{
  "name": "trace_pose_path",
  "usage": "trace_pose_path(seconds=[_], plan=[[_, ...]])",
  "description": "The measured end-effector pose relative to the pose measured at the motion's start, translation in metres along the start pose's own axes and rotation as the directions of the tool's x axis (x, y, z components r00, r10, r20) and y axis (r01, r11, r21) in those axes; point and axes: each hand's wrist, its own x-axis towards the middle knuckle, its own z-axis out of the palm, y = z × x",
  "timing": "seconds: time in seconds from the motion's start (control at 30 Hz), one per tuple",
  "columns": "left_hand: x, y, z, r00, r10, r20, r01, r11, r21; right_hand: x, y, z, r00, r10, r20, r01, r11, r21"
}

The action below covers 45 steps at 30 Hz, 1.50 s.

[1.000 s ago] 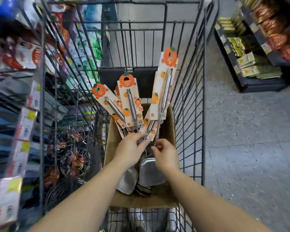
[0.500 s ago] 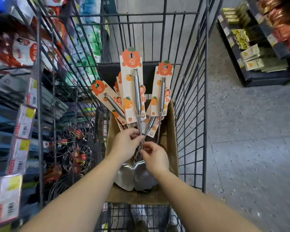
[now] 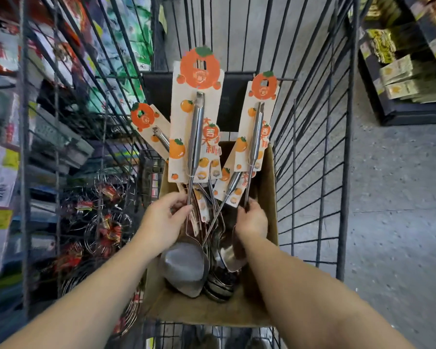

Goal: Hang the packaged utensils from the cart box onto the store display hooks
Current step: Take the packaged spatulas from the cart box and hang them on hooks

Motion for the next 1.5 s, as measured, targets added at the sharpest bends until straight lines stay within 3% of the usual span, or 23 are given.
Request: trace_pose_path(seconds=[0.17, 0.4, 0.63, 0.73, 0.87, 1.13, 1.2, 1.4, 1.5], plan=[[-0.007, 0.012, 0.002, 0.998, -0.012, 0.056, 0.015, 0.999, -0.044, -0.003, 0.002, -0.006, 1.000, -0.010, -0.016, 0.009, 1.000, -0.008], [-0.031, 0.051, -0.009, 0.999, -0.031, 0.012, 0.031, 0.999, -0.029, -0.055, -0.009, -0.030, 0.992, -0.118, 0.045, 0.118, 0.993, 0.001], [-0.095, 0.097, -0.045, 1.000, 0.008, -0.022, -0.008, 1.000, 0.030, -0.119, -0.052, -0.079, 0.926, -0.363, 0.103, 0.369, 0.929, -0.038], [-0.141, 0.116, -0.058, 0.990, 0.028, -0.140, -0.022, 0.999, 0.047, -0.151, -0.069, -0.104, 0.872, -0.468, 0.145, 0.485, 0.867, -0.115], [-0.212, 0.133, -0.072, 0.916, 0.099, -0.388, -0.079, 0.995, 0.067, -0.207, -0.079, -0.138, 0.741, -0.631, 0.228, 0.665, 0.737, -0.121], [-0.384, 0.175, -0.108, 0.648, 0.043, -0.760, -0.074, 0.997, -0.007, -0.348, -0.093, -0.191, 0.417, -0.829, 0.374, 0.907, 0.403, -0.120], [-0.431, 0.174, -0.117, 0.574, 0.027, -0.819, -0.080, 0.996, -0.024, -0.391, -0.091, -0.200, 0.305, -0.859, 0.411, 0.951, 0.295, -0.089], [-0.597, 0.148, -0.131, 0.378, 0.007, -0.926, -0.176, 0.982, -0.065, -0.535, -0.054, -0.216, 0.021, -0.882, 0.470, 0.981, 0.109, 0.161], [-0.699, 0.126, -0.124, 0.237, -0.019, -0.971, -0.165, 0.984, -0.060, -0.617, -0.014, -0.225, -0.103, -0.875, 0.474, 0.963, 0.031, 0.267]])
